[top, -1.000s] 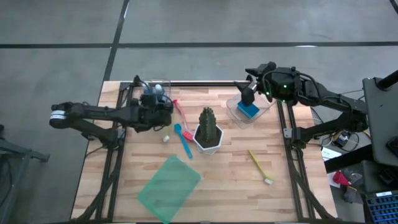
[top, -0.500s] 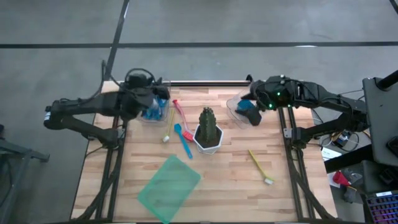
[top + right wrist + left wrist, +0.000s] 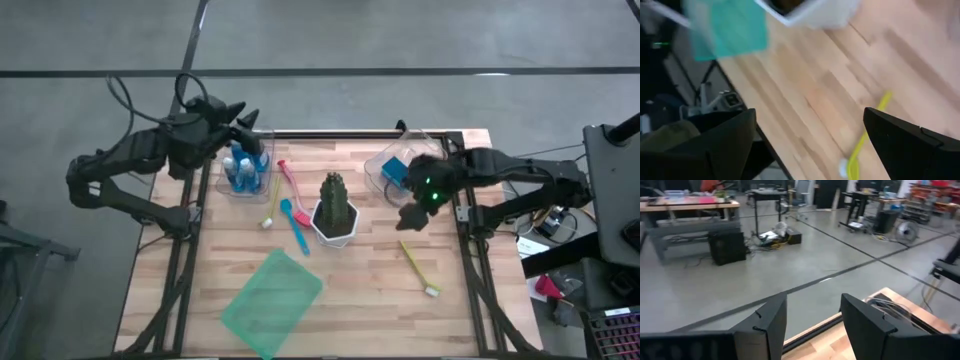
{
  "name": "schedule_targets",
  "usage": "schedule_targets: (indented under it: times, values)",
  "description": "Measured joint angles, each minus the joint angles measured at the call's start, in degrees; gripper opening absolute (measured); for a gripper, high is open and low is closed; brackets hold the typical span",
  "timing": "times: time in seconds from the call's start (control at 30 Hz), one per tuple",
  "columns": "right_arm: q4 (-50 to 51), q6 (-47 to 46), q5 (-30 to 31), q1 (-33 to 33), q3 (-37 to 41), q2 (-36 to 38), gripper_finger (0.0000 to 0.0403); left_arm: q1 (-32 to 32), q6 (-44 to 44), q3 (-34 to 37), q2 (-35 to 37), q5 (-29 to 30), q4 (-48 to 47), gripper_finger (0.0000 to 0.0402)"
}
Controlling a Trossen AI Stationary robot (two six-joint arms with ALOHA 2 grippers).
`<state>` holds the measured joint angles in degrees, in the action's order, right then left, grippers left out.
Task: Pick & Place Kitchen Sink Supplies
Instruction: Put the green dish brush into the green bin
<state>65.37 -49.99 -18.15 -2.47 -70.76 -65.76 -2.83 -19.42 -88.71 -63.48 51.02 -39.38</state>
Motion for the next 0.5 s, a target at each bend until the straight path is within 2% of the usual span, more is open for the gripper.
schedule_targets:
  times: [0.37, 0.5]
  values:
    - [-1.61, -20.89, 0.40, 13.87, 16.71, -0.09, 0.0366, 0.00, 7.83, -2.66, 0.00, -4.05, -0.04, 0.0179]
    - [-6.59, -26.37, 4.07, 18.18, 21.89, -0.20, 0.0366, -0.02, 8.80, -2.66, 0.00, -5.15, -0.03, 0.0179]
